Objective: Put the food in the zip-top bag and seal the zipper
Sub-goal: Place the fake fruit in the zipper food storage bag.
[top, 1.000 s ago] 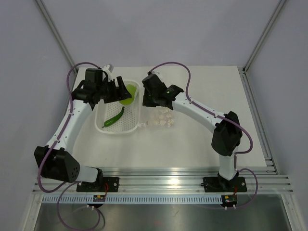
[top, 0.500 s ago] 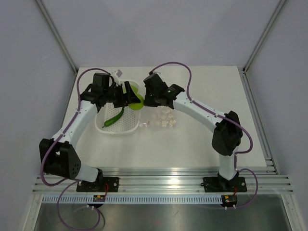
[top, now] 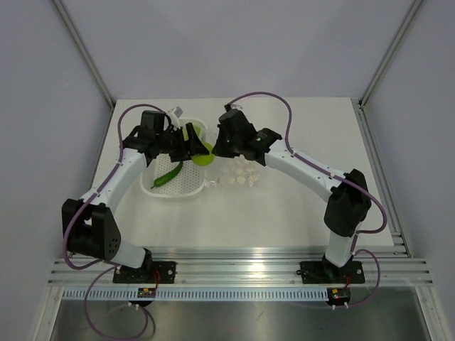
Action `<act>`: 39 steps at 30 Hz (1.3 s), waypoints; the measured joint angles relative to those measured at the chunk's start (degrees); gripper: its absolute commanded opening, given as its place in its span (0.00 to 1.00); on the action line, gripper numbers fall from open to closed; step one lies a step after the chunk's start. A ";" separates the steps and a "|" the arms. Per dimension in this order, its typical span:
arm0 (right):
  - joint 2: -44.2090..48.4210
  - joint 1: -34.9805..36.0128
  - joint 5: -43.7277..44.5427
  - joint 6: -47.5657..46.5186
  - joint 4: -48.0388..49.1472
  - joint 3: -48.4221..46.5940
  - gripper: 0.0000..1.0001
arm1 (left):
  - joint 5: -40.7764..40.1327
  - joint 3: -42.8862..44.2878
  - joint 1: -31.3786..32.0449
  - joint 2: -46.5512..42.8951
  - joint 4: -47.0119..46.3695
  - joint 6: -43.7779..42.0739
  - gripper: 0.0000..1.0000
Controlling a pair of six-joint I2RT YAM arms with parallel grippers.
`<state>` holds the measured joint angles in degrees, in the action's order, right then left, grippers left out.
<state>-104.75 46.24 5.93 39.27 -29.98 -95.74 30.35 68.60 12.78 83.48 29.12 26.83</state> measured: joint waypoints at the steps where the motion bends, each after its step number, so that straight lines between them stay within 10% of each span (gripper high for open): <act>1: 0.33 0.00 -0.22 0.09 0.92 0.11 0.00 | 0.15 0.00 0.00 0.04 -0.11 0.00 0.65; 9: 0.74 0.04 -2.40 1.09 5.31 0.35 0.00 | 1.05 -0.50 0.24 0.76 -0.13 -0.04 0.66; 15: 1.22 0.02 -2.34 1.75 6.71 1.77 0.00 | 1.44 -0.76 0.26 0.96 0.50 -0.20 0.99; 39: 10.71 -5.07 2.08 4.63 4.20 12.22 0.00 | -6.99 0.22 -2.16 -12.17 8.68 -8.20 0.88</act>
<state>-94.04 41.17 8.01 43.90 -25.78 -83.53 23.35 68.82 10.61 71.31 37.80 18.63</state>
